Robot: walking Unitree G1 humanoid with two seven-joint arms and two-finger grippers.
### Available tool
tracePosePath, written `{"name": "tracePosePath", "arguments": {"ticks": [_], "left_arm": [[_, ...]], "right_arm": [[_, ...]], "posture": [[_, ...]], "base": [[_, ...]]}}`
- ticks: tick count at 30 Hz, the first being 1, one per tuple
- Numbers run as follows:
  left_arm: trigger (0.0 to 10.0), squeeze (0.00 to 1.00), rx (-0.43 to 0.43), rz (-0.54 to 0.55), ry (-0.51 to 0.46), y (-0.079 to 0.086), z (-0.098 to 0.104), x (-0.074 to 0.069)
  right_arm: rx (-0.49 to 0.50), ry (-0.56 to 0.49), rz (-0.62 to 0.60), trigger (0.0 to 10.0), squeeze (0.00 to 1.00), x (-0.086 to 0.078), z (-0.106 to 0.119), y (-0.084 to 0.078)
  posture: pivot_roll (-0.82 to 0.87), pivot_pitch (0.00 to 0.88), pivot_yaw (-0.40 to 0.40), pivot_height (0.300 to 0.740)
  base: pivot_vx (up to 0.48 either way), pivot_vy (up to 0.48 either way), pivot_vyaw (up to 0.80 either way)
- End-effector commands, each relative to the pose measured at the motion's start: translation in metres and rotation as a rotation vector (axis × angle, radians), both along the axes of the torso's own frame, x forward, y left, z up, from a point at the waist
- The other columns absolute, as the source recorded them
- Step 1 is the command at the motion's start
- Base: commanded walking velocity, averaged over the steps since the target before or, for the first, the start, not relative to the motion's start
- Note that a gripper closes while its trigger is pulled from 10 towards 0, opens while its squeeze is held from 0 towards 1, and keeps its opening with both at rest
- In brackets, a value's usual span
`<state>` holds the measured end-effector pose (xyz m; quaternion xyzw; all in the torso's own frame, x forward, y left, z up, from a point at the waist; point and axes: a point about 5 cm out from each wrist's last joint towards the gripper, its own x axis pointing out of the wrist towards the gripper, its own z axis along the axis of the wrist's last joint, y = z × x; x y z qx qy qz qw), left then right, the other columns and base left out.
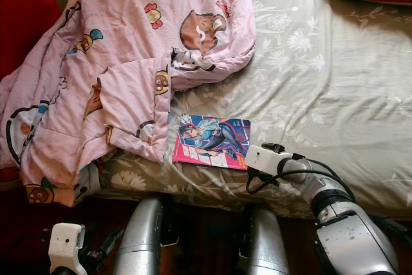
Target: Clean up the room
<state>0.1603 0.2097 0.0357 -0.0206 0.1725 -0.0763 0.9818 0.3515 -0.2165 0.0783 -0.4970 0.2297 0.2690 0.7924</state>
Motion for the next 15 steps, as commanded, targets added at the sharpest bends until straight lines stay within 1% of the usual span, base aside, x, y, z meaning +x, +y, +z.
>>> {"name": "tracePosePath", "arguments": {"ticks": [1,5,6,7,8,15], "left_arm": [[10.0,0.00,0.013,0.016,0.061,0.006,-0.007,-0.012],[10.0,0.00,0.010,0.012,0.059,0.004,-0.007,-0.011],[10.0,0.00,0.010,0.012,0.060,0.004,-0.007,-0.012],[10.0,0.00,0.010,0.012,0.061,0.005,-0.007,-0.012],[10.0,0.00,0.011,0.012,0.062,0.005,-0.007,-0.012],[10.0,0.00,0.014,0.014,0.064,0.005,-0.007,-0.013]], "right_arm": [[-0.007,0.028,-0.003,0.0,0.00,-0.005,-0.008,0.000],[-0.009,0.021,0.010,0.0,0.00,-0.005,-0.009,0.002],[-0.014,0.003,0.019,0.0,0.00,-0.004,-0.008,0.003],[-0.016,-0.002,0.016,4.5,0.00,-0.004,-0.008,0.004],[-0.016,-0.001,0.016,10.0,0.00,-0.004,-0.008,0.004],[0.006,-0.009,0.025,10.0,0.00,-0.006,-0.012,0.010]], "posture": [[0.26,0.376,0.079,0.605],[0.26,0.381,0.079,0.605],[0.26,0.381,0.079,0.605],[0.26,0.381,0.079,0.605],[0.26,0.381,0.079,0.605],[0.26,0.383,0.080,0.605]], "base": [[0.000,0.000,0.00],[0.000,0.000,0.00],[0.000,0.000,0.00],[0.000,0.000,0.00],[0.000,0.000,0.00],[0.000,0.000,0.00]]}}
